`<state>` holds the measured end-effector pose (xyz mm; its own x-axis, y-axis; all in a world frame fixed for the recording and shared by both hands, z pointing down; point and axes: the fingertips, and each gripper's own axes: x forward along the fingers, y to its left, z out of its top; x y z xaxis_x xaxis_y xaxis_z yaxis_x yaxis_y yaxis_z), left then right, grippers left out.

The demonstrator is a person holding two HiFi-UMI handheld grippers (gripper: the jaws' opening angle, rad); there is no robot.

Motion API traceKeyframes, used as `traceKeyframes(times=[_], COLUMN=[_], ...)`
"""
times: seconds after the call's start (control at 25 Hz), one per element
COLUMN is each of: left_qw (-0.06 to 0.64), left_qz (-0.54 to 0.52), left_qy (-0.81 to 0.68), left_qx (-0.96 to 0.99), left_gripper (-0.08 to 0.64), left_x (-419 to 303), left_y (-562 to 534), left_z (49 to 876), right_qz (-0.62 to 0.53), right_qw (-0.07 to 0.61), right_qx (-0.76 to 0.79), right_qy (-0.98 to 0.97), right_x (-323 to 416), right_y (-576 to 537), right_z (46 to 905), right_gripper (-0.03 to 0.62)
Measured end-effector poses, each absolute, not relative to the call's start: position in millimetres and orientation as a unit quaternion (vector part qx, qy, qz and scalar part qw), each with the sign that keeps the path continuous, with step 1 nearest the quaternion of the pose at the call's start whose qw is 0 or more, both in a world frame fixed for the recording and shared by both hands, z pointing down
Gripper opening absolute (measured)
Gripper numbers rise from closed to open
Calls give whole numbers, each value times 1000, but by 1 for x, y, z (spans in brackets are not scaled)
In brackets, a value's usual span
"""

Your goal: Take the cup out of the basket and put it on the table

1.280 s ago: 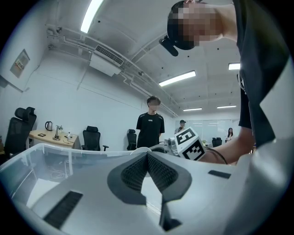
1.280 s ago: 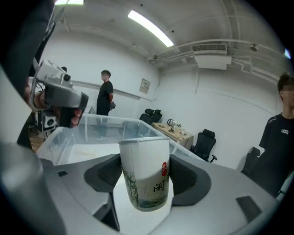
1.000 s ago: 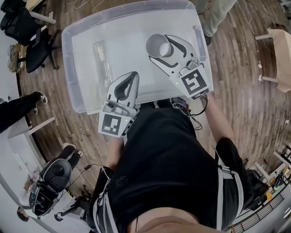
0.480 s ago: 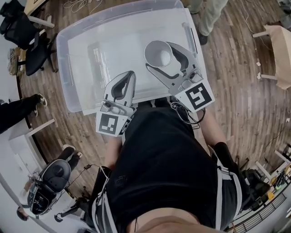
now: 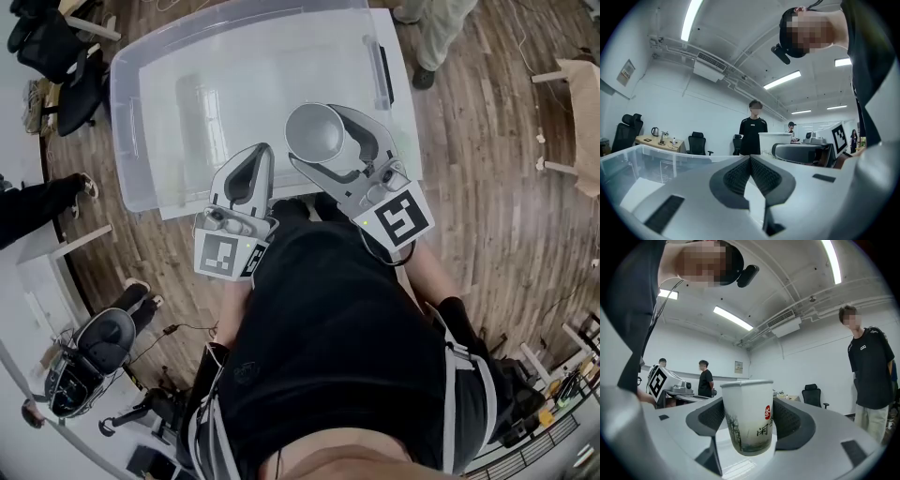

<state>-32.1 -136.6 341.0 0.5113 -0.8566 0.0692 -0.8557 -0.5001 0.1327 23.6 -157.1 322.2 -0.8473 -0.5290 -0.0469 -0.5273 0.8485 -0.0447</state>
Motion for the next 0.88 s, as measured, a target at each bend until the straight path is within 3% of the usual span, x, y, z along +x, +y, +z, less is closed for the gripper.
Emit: traceKeyframes(times=[0.48, 0.88], left_qw=[70, 63], left_qz=[-9, -16], left_qy=[-490, -476], left_qx=[869, 877], left_gripper=[18, 18], left_x=[-38, -73], left_y=[-82, 24], left_z=[335, 336], right_qz=[-18, -1], right_qw=[39, 33], right_qx=[-272, -279], right_qy=[961, 960], right_x=[13, -23], right_y=[-107, -3], right_z=[323, 319], right_gripper=[319, 318])
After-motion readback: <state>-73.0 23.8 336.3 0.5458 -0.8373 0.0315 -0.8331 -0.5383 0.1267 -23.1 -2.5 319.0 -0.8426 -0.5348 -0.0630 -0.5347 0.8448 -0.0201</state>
